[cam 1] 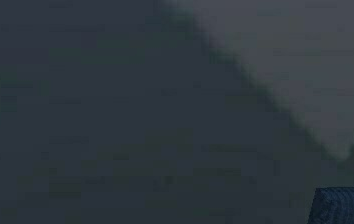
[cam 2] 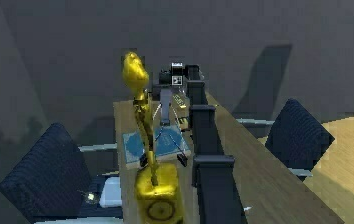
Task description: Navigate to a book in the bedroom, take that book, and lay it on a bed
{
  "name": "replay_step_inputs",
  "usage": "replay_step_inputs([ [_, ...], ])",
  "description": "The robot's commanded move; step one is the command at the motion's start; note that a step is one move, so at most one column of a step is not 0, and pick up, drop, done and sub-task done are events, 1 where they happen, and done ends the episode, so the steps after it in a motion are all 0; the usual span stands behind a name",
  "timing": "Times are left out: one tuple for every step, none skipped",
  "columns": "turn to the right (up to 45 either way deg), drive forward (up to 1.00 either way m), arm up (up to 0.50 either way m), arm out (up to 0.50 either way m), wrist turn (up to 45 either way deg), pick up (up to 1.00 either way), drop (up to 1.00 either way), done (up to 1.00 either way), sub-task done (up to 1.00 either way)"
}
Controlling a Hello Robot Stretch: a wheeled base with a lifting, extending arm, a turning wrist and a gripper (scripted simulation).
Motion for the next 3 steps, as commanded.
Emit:
replay_step_inputs([
  [0.0,0.0,0.0,0.0,45.0,0.0,0.0,0.0,0.0],
  [0.0,0.0,0.0,0.0,45.0,0.0,0.0,0.0,0.0],
  [0.0,0.0,0.0,0.0,12.0,0.0,0.0,0.0,0.0],
])
